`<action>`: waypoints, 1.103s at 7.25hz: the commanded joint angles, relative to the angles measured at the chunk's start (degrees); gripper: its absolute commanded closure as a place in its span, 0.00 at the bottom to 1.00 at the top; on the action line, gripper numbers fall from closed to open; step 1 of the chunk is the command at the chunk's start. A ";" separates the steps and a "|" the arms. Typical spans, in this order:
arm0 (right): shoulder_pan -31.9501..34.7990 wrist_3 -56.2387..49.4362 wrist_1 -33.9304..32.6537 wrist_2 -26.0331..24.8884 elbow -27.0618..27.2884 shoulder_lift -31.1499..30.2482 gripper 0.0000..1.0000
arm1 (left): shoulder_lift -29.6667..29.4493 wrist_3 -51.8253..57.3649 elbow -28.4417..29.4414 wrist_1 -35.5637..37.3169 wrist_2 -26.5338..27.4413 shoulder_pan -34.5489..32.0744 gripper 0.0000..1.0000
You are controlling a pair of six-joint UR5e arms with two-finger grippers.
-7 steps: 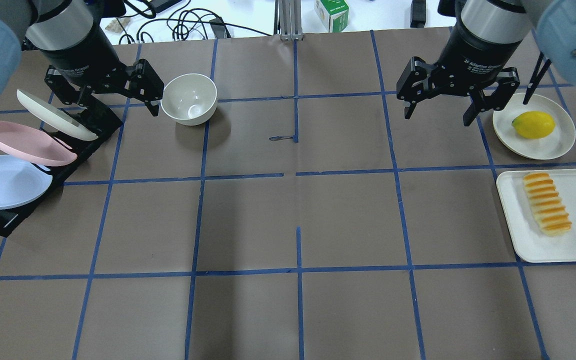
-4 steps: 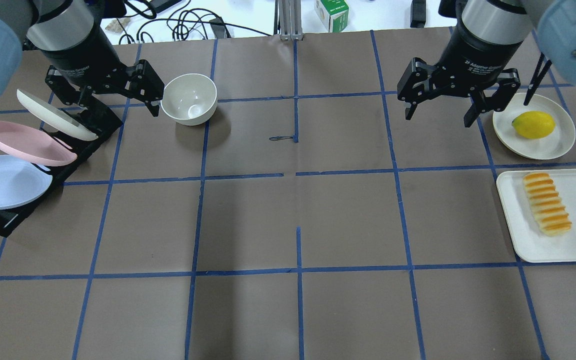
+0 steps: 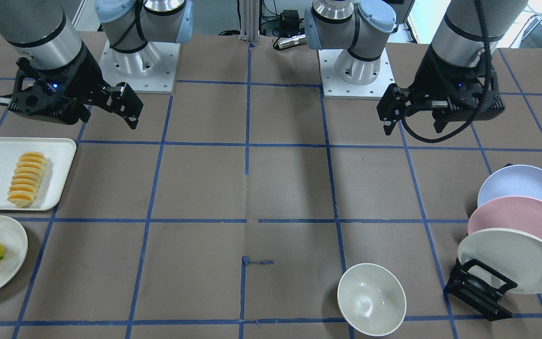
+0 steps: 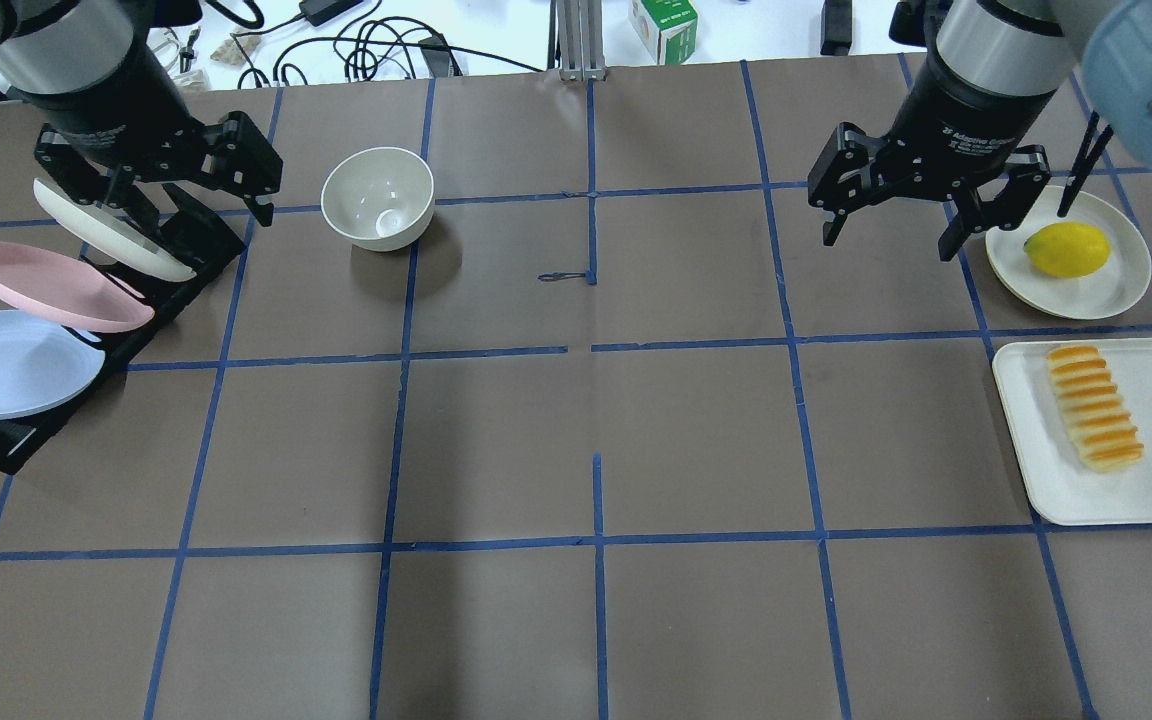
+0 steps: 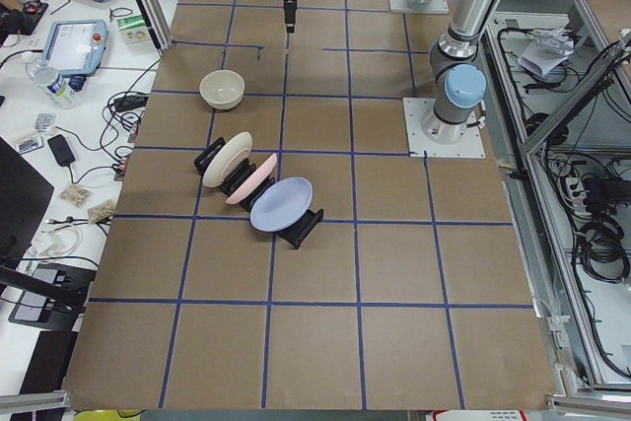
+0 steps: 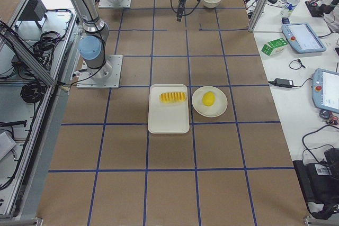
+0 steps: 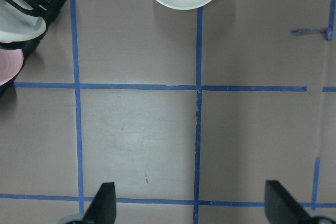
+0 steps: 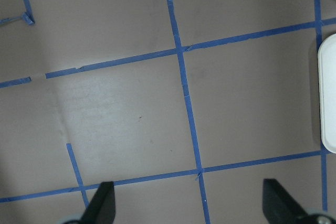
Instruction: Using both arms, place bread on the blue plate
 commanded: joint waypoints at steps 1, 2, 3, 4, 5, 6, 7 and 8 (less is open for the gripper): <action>-5.51 -0.57 -0.68 -6.55 4.16 -0.06 0.00 | 1.41 1.55 0.00 -0.34 3.48 8.15 0.00; -8.59 -2.66 -2.07 -8.34 5.66 -0.33 0.00 | 1.33 3.04 0.09 0.00 6.29 14.46 0.00; -11.06 -13.21 -6.26 -8.62 6.37 0.19 0.00 | 1.16 3.06 0.09 0.01 6.58 21.05 0.00; -14.91 -19.06 -9.87 -8.54 8.56 0.98 0.00 | 0.03 3.32 0.09 0.27 6.23 28.51 0.00; -18.43 -19.55 -13.39 -8.45 11.80 2.03 0.00 | -0.77 3.32 -0.26 0.27 5.62 34.33 0.00; -20.90 -23.30 -21.52 -8.62 14.88 2.83 0.00 | -1.21 3.15 -0.35 0.44 5.70 37.70 0.00; -22.84 -27.16 -26.21 -8.80 18.21 4.14 0.00 | -2.43 3.06 -0.70 1.66 5.88 39.38 0.00; -25.47 -27.55 -29.82 -8.54 20.42 5.20 0.00 | -4.53 2.19 -1.57 7.16 6.31 39.75 0.00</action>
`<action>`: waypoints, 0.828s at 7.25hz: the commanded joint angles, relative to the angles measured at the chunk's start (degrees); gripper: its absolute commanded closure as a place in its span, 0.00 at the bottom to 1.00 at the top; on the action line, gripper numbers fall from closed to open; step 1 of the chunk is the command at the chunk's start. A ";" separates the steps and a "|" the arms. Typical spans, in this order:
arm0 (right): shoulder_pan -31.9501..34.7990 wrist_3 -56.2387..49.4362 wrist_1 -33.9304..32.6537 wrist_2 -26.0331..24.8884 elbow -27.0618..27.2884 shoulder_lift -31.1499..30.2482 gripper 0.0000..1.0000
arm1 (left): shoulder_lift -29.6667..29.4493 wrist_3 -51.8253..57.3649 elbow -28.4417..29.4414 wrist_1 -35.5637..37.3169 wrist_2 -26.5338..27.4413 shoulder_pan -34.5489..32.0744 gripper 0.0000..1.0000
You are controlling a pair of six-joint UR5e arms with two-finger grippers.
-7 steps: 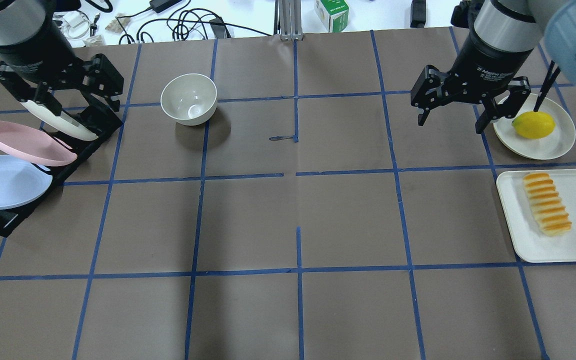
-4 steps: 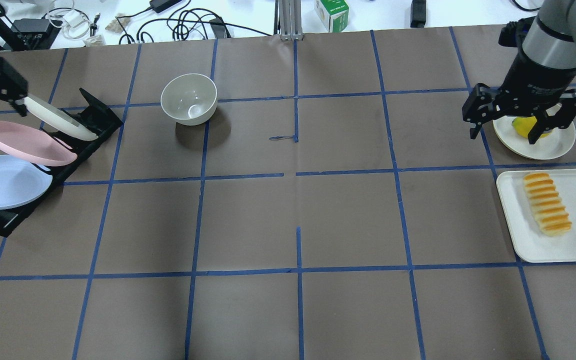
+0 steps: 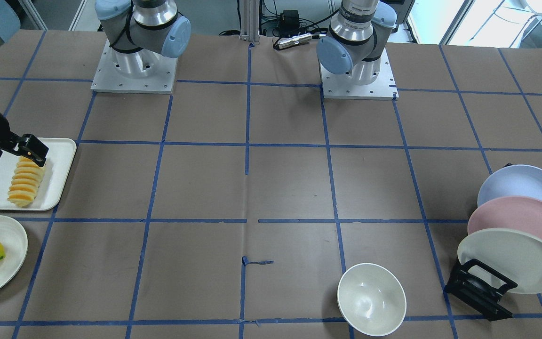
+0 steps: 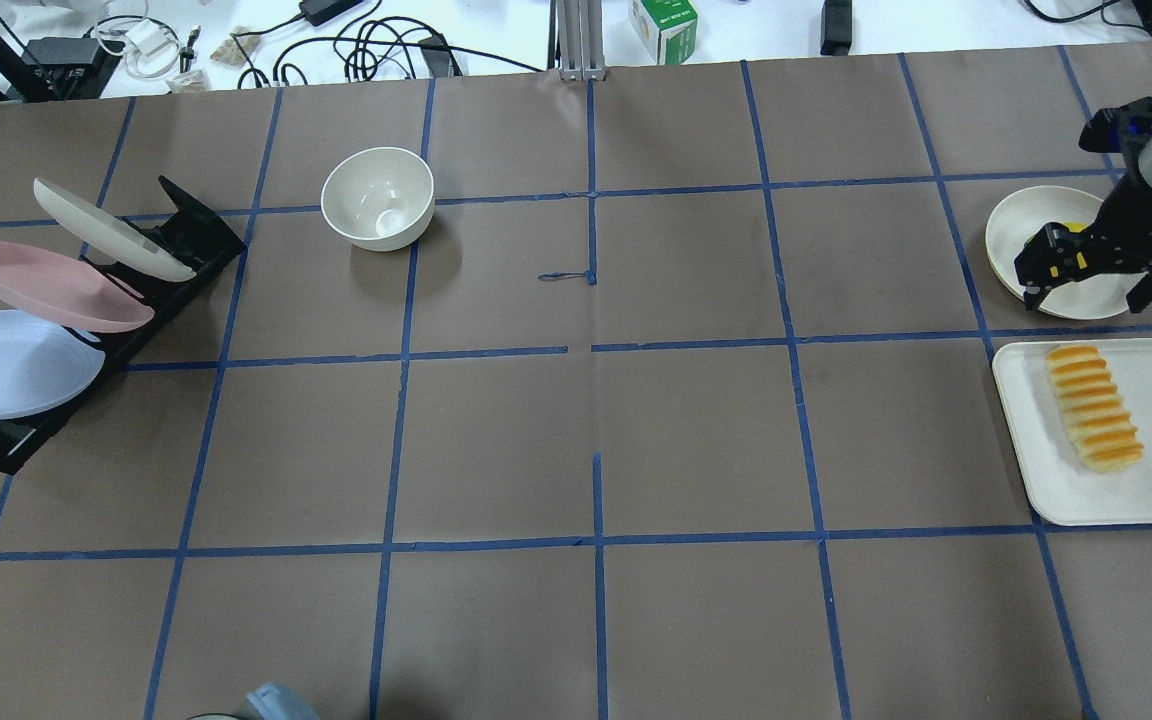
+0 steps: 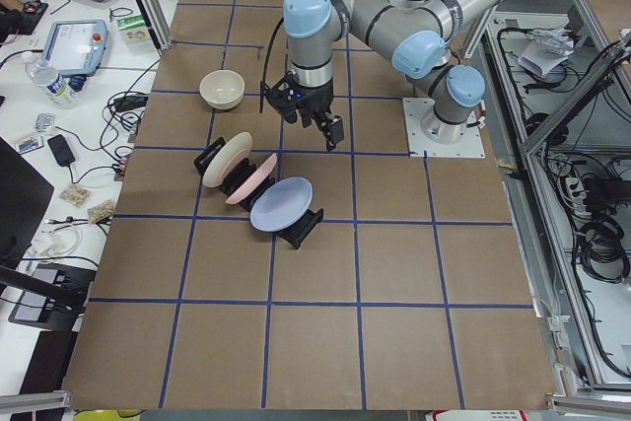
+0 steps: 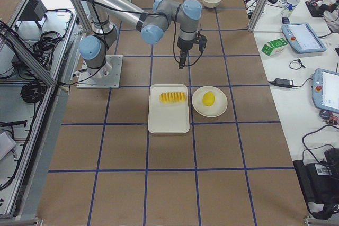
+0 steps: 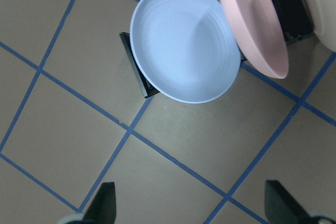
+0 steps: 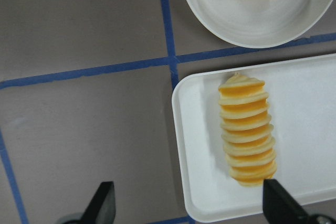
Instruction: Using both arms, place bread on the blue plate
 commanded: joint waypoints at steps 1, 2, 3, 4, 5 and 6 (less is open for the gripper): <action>-4.93 -4.16 -8.84 -0.05 4.65 3.47 0.00 | -4.43 -0.54 -1.50 7.24 0.65 1.62 0.00; -5.99 -4.27 -9.57 -0.14 5.27 5.66 0.00 | -6.37 -0.45 -2.47 7.26 0.65 1.63 0.00; -7.31 -4.44 -10.36 -0.14 5.54 7.60 0.00 | -7.95 -0.54 -3.87 7.96 0.65 1.71 0.00; -7.67 -4.53 -10.81 -1.01 5.80 9.27 0.00 | -10.14 -0.37 -4.67 12.32 0.82 1.71 0.00; -7.67 -4.62 -14.12 -3.72 5.98 11.03 0.00 | -12.43 -0.45 -4.85 14.28 0.82 1.71 0.00; -7.67 -5.75 -14.85 -4.00 6.68 12.27 0.00 | -13.84 -0.45 -4.50 14.56 0.82 1.80 0.00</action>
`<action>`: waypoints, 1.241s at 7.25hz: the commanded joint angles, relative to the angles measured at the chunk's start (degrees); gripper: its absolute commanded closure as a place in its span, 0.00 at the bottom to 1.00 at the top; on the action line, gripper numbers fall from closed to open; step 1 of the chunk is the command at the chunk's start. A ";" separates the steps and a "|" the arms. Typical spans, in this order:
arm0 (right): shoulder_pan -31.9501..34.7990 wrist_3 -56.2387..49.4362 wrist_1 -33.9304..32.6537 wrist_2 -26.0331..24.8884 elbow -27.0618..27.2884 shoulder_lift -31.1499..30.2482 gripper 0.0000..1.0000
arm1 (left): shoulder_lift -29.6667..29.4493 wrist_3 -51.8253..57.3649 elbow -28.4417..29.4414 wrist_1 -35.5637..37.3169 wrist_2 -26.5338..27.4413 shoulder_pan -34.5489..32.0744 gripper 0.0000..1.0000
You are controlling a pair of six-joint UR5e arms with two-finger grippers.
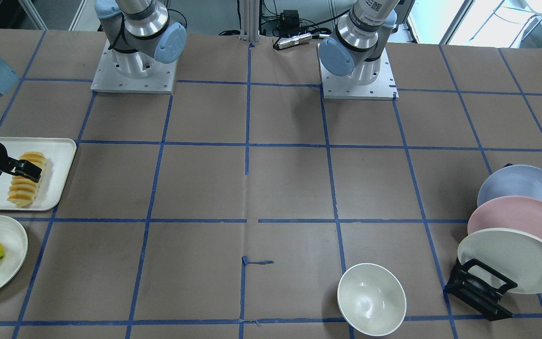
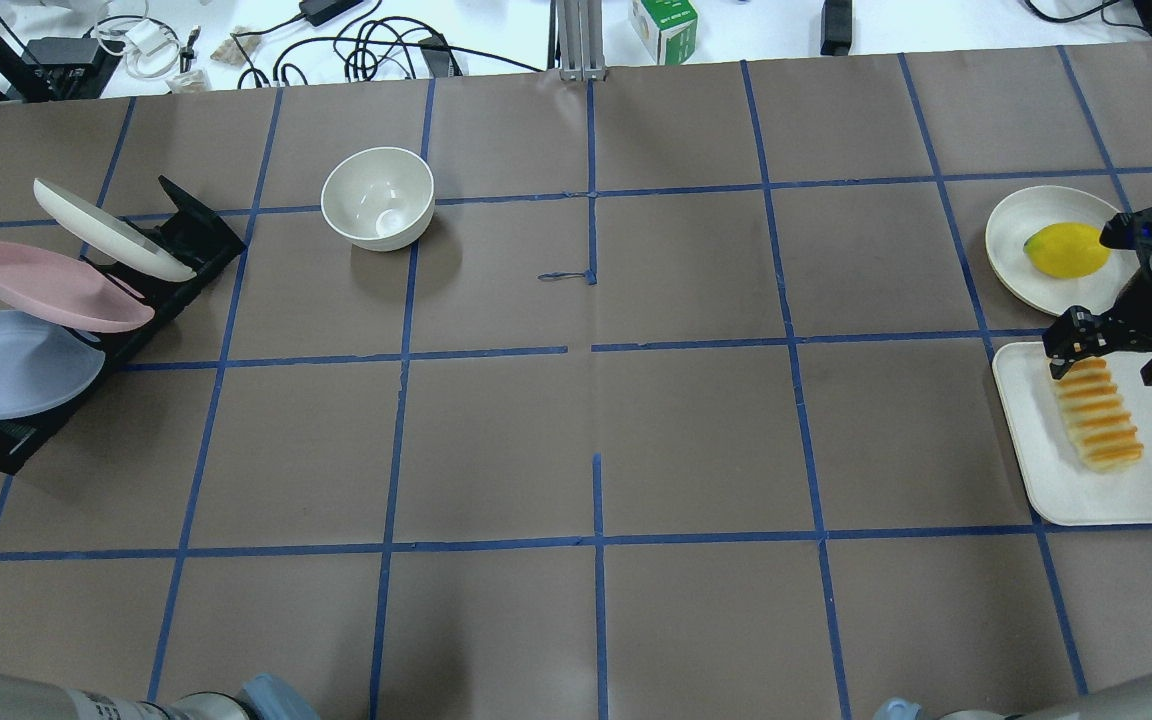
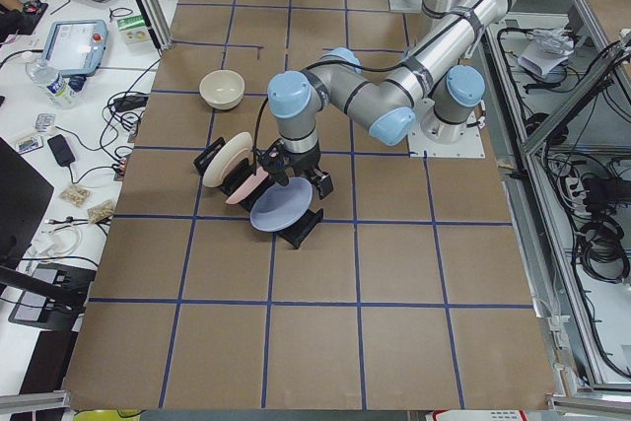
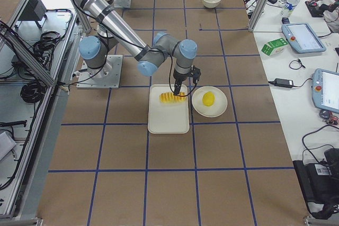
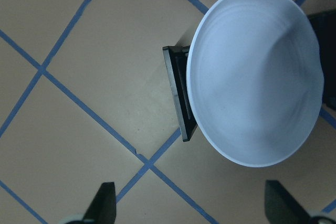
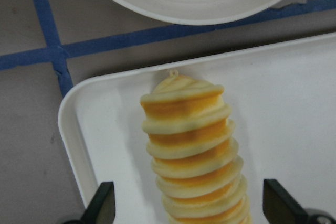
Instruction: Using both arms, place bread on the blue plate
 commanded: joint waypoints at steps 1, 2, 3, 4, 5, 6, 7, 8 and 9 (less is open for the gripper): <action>-0.11 -1.18 -1.89 -1.01 1.52 2.33 0.00 | -3.20 -0.10 -0.21 1.37 0.02 0.06 0.00; -0.11 -1.18 -1.98 -1.01 2.57 2.51 0.00 | -3.90 0.07 0.23 1.37 0.02 0.06 0.00; -0.11 -1.27 -1.98 -1.18 3.28 2.68 0.00 | -5.22 0.07 -0.20 3.46 0.11 0.06 0.03; -0.20 -2.32 -1.98 -1.71 3.28 2.69 0.00 | -6.01 -0.01 -0.29 6.09 0.72 0.06 0.03; -0.20 -3.37 -2.24 -3.19 3.28 2.77 0.00 | -6.63 -0.19 -0.21 6.29 1.07 0.06 0.16; -0.20 -3.29 -2.33 -3.03 3.20 2.77 0.00 | -6.98 -0.28 -0.21 6.20 1.08 0.06 0.27; -0.20 -3.47 -3.03 -3.03 3.20 2.77 0.40 | -7.07 -0.19 -0.21 6.20 1.08 0.06 0.52; -0.20 -3.47 -3.04 -2.94 3.20 2.77 0.84 | -7.07 -0.02 -0.29 6.12 1.16 0.06 0.76; -0.20 -3.47 -2.95 -2.94 3.11 2.69 1.00 | -7.07 0.07 -0.21 6.12 1.25 0.06 0.91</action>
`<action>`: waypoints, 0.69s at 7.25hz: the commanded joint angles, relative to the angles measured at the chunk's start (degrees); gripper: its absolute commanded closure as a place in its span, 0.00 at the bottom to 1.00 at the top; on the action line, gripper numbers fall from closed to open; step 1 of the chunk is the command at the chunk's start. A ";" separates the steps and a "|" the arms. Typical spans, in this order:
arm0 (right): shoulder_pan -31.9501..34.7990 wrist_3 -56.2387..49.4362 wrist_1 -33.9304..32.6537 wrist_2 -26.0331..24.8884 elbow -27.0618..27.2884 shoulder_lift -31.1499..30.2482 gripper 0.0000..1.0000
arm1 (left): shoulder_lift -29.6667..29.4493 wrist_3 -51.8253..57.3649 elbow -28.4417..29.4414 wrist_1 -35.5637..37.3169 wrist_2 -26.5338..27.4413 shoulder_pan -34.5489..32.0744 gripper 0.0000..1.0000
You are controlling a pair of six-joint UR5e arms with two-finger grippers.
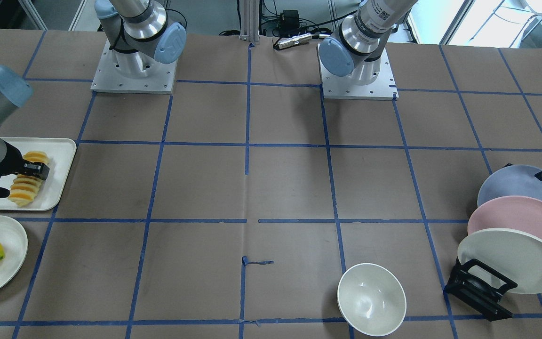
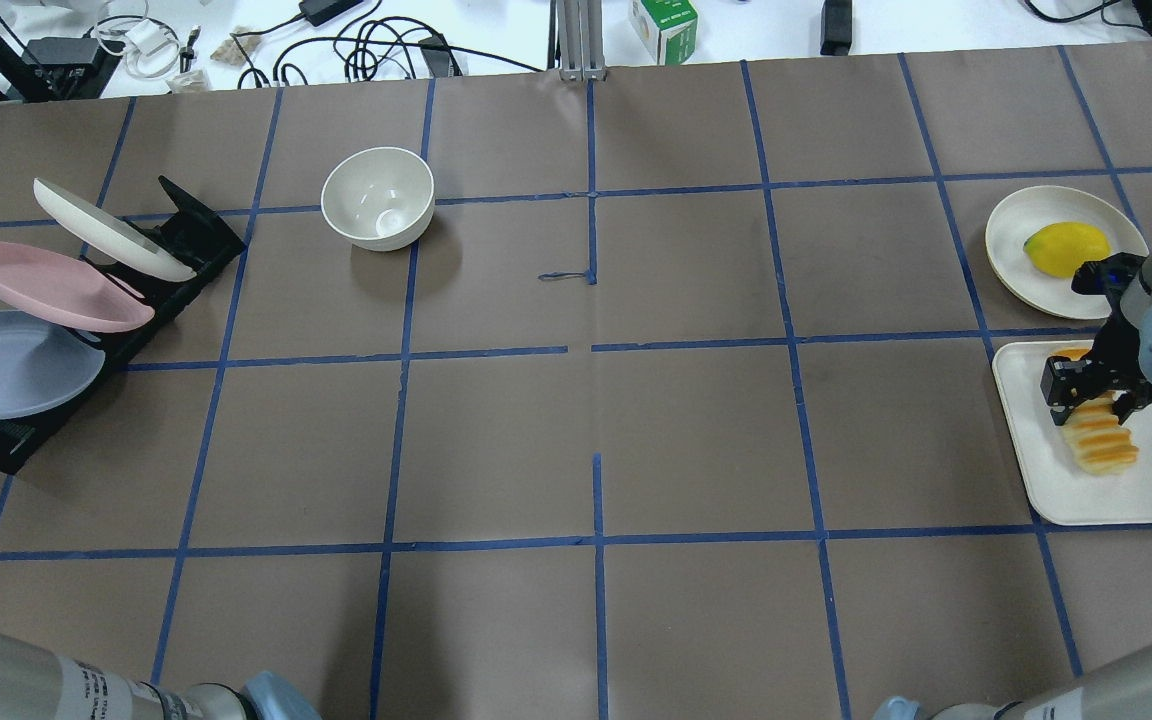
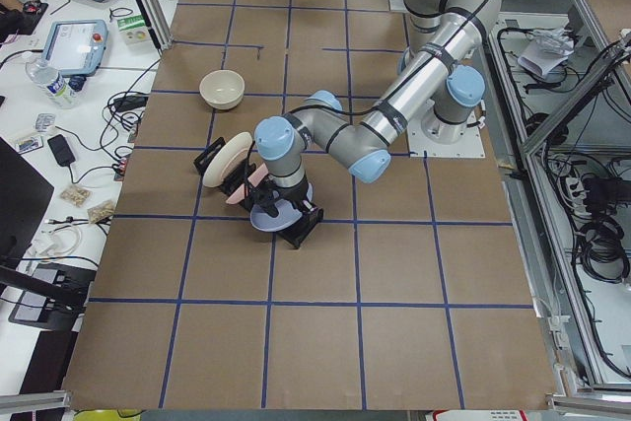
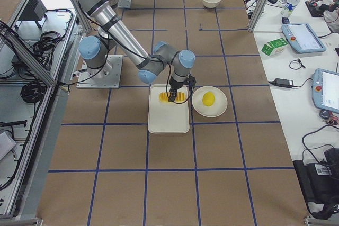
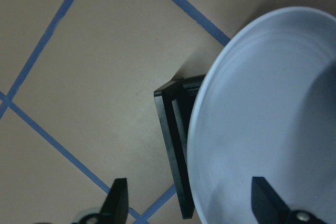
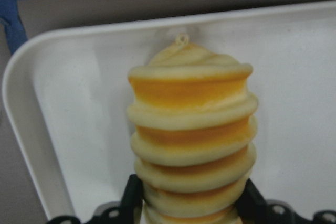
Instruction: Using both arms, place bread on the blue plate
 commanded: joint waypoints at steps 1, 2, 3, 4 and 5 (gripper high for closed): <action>0.00 -0.04 0.23 0.02 -0.51 -0.24 1.00 | 0.04 0.39 0.04 -0.11 0.19 0.00 1.00; 0.00 0.22 0.76 -0.15 -0.95 -0.94 1.00 | 0.04 0.74 0.22 -0.20 0.19 0.09 1.00; 0.00 0.14 2.85 -0.16 -2.69 -2.34 1.00 | 0.30 0.92 0.57 -0.72 0.28 0.09 1.00; 0.09 0.49 6.35 0.02 -5.06 -3.48 1.00 | 1.35 1.09 1.09 -1.16 1.67 0.09 1.00; 0.44 0.40 8.04 0.19 -7.34 -3.58 1.00 | 2.58 1.09 1.71 -3.60 4.99 0.00 1.00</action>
